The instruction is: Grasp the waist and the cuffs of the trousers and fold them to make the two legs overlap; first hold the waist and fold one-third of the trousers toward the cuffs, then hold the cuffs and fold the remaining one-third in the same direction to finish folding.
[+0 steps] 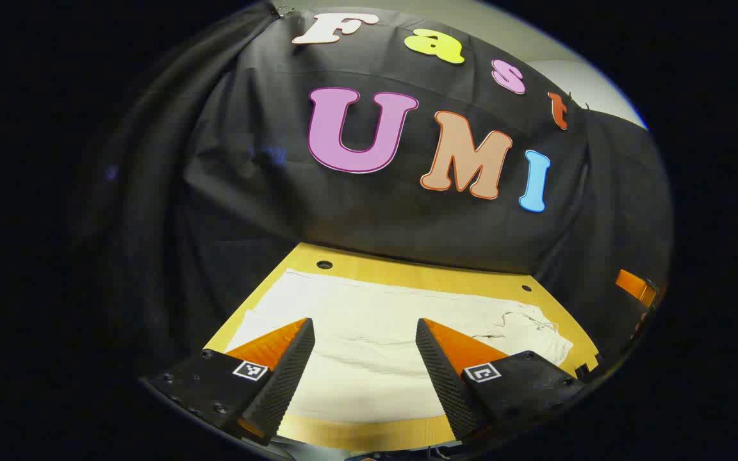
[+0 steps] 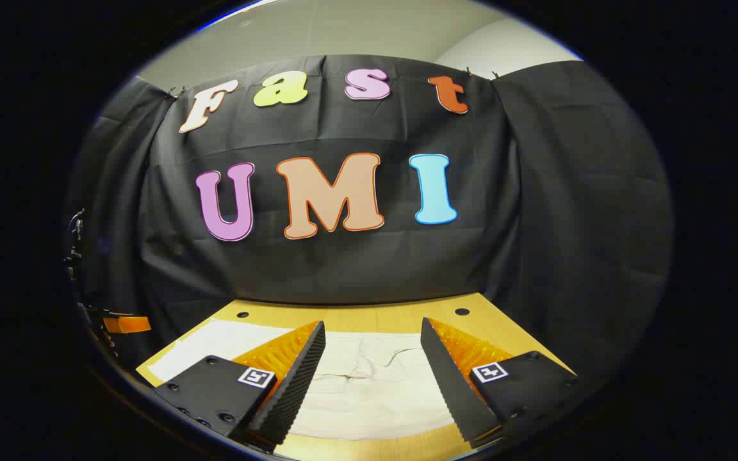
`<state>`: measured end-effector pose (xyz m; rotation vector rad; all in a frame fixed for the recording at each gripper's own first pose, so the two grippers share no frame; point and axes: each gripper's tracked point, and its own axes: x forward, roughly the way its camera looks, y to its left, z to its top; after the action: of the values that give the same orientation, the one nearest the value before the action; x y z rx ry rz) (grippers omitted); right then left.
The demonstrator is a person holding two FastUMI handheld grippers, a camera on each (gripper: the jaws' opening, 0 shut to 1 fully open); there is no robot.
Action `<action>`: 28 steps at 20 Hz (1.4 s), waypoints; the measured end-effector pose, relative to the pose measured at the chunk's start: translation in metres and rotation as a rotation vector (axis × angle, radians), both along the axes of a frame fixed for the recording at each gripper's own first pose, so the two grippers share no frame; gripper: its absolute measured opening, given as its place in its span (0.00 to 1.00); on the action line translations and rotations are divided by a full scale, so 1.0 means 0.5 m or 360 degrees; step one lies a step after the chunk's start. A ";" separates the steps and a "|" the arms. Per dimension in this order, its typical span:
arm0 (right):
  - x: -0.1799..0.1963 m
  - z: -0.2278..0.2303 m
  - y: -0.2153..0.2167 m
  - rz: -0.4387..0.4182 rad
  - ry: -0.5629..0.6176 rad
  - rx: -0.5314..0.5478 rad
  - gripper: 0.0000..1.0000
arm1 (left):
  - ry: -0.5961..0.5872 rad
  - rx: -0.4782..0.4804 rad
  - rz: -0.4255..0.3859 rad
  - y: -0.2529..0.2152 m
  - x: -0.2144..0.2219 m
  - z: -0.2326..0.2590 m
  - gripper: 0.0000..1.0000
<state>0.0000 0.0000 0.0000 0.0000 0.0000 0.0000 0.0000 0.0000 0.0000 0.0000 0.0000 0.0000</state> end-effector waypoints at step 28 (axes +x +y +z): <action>0.046 -0.067 -0.052 -0.0027 0.0136 -0.0030 0.96 | 0.0285 -0.0019 -0.0059 0.044 0.054 -0.123 0.95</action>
<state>0.0228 -0.0259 -0.0334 -0.0186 0.0856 -0.0168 0.0272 0.0221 -0.0613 -0.0118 0.1788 -0.0371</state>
